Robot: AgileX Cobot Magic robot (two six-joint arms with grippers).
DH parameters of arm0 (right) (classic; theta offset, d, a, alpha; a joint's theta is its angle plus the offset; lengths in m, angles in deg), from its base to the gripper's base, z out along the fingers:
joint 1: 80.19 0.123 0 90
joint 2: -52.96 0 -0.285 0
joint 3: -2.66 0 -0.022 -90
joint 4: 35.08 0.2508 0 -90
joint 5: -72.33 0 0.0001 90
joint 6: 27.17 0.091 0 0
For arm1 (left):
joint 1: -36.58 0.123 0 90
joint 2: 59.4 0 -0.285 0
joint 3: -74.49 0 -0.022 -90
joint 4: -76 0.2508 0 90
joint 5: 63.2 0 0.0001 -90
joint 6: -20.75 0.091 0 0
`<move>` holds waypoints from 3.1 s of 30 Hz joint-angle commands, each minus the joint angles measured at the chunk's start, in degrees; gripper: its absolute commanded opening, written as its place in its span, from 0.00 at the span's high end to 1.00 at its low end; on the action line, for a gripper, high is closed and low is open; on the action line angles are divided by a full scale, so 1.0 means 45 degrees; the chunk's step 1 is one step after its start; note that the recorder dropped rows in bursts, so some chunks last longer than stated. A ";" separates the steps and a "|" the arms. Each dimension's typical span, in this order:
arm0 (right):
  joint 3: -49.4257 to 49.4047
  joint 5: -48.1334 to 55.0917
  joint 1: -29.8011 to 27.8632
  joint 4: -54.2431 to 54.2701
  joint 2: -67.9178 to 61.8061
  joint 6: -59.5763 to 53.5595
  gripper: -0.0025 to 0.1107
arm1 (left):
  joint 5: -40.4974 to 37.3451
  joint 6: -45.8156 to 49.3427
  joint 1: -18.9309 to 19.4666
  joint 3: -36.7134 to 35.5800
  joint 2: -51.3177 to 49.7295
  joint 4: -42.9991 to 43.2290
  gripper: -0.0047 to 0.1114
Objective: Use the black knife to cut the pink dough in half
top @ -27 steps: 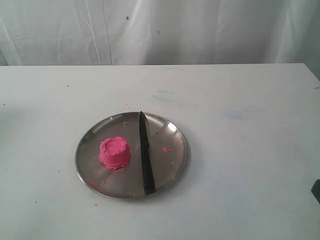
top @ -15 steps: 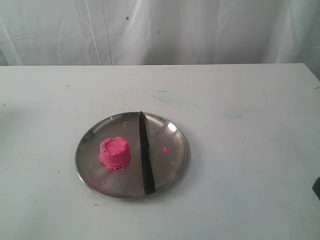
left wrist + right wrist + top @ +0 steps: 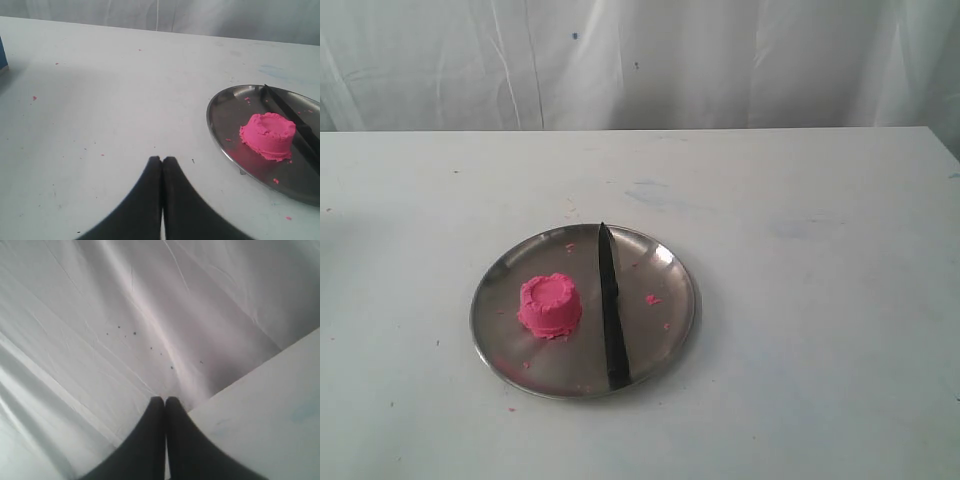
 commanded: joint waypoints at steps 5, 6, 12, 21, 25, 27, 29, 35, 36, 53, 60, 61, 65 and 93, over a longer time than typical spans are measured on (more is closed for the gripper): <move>0.4135 0.7080 0.1007 -0.1708 -0.1497 -0.3060 0.98 | 0.0040 0.0011 -0.0034 -0.0050 0.0064 -0.0040 0.96; 0.5245 0.8545 0.1141 -0.1708 -0.2397 -0.4020 0.98 | 0.0040 0.0011 -0.0034 -0.0050 0.0064 -0.0040 0.96; 1.0227 1.4703 0.1227 -0.2277 -0.9243 -0.7675 0.98 | 0.0040 0.0011 -0.0034 -0.0050 0.0064 -0.0040 0.96; 1.1903 1.3540 0.2862 -0.2820 -1.4900 -0.9188 0.98 | 0.0040 0.0011 -0.0034 -0.0050 0.0064 -0.0040 0.96; 1.3054 1.3381 0.4838 -0.4863 -1.7117 -0.7650 0.97 | 0.0040 0.0011 -0.0034 -0.0050 0.0064 -0.0040 0.96; 1.3857 1.3314 0.5587 -0.5685 -1.8314 -0.7268 0.91 | 0.0040 0.0011 -0.0034 -0.0050 0.0064 -0.0040 0.96; 1.4638 1.2959 0.6111 -0.6293 -1.9389 -0.7110 0.82 | 0.0040 0.0011 -0.0034 -0.0050 0.0064 -0.0040 0.96; 1.6390 1.1883 0.6598 -0.6880 -2.2331 -0.3652 0.52 | 0.0040 0.0011 -0.0034 -0.0050 0.0064 -0.0040 0.96; 1.6582 1.1820 0.6598 -0.6908 -2.2653 -0.3361 0.52 | 0.0040 0.0011 -0.0034 -0.0050 0.0064 -0.0040 0.96; 1.8908 1.1955 0.6431 -0.6871 -2.5936 -0.2886 0.52 | 0.0040 0.0011 -0.0034 -0.0050 0.0064 -0.0040 0.96; 1.8929 1.1907 0.6078 -0.6545 -2.6244 -0.2596 0.52 | 0.0040 0.0011 -0.0034 -0.0050 0.0064 -0.0040 0.96; 1.8929 1.1907 0.6061 -0.6305 -2.6275 -0.2596 0.52 | 0.0040 0.0011 -0.0034 -0.0050 0.0064 -0.0040 0.96; 1.8929 1.1788 0.6061 -0.5735 -2.6428 -0.2691 0.52 | 0.0040 0.0011 -0.0034 -0.0050 0.0064 -0.0040 0.96; 1.8956 1.2037 0.5272 -0.6635 -2.5073 -0.1816 0.98 | 0.0040 0.0011 -0.0034 -0.0050 0.0064 -0.0040 0.96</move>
